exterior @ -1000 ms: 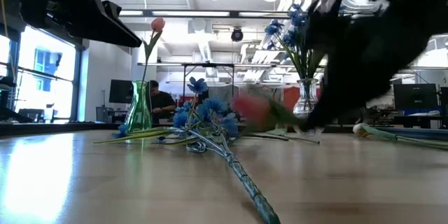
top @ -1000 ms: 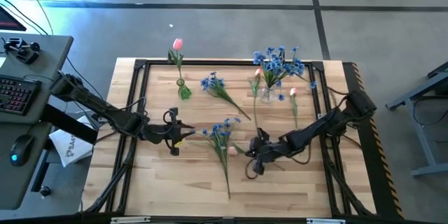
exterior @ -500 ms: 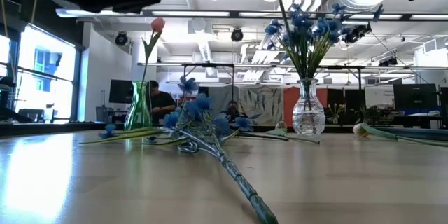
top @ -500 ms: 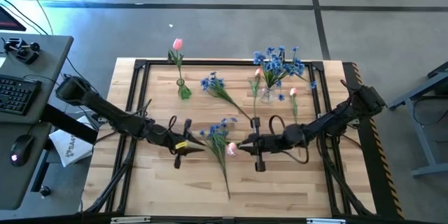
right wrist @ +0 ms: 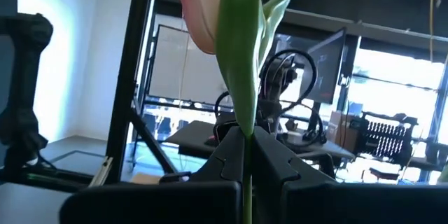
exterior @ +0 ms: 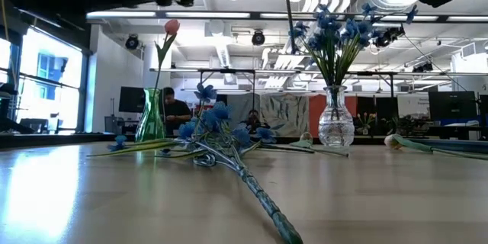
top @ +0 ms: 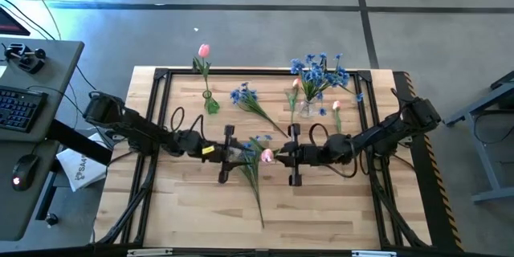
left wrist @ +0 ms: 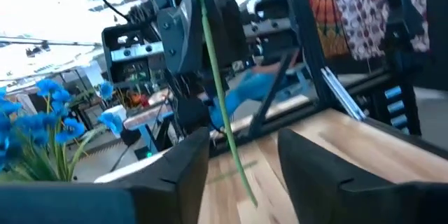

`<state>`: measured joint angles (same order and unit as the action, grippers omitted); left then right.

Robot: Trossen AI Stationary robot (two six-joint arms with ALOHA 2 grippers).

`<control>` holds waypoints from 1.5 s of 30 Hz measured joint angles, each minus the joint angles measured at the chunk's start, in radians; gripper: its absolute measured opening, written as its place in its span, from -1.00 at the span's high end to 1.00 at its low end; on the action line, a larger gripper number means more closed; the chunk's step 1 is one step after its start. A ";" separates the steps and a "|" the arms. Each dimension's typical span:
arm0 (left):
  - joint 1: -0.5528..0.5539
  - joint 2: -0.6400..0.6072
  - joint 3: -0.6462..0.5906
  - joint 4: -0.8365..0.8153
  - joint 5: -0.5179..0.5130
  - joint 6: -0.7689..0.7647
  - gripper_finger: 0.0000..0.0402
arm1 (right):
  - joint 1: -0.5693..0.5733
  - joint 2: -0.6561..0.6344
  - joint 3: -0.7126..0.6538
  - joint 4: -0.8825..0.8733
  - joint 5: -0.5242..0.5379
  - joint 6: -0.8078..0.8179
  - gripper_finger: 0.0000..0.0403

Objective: Sort flowers into vase by color
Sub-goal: Put the bottom left pink tulip into the green vase

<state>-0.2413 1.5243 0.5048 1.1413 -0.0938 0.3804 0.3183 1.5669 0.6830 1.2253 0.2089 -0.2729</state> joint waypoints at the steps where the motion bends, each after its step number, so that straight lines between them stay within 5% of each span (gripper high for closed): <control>1: 0.007 0.017 0.020 0.010 0.000 -0.010 0.14 | 0.000 0.000 0.000 0.010 0.000 -0.009 1.00; 14: 0.037 0.181 0.231 0.008 0.010 -0.032 0.08 | -0.013 0.049 0.000 0.090 -0.005 -0.068 1.00; 31: 0.009 0.175 0.248 -0.033 0.028 -0.061 0.68 | -0.009 0.156 0.001 0.165 0.009 -0.038 0.95; 37: -0.028 0.163 0.246 -0.134 -0.124 -0.031 0.97 | 0.001 0.151 0.000 0.080 0.031 0.028 0.72; 45: -0.088 -0.078 0.250 -0.605 -0.459 -0.047 1.00 | 0.025 -0.005 0.002 -0.143 0.163 0.048 0.19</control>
<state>-0.3289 1.4462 0.7547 0.5359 -0.5533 0.3330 0.3430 1.5621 0.6846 1.0826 0.3716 -0.2245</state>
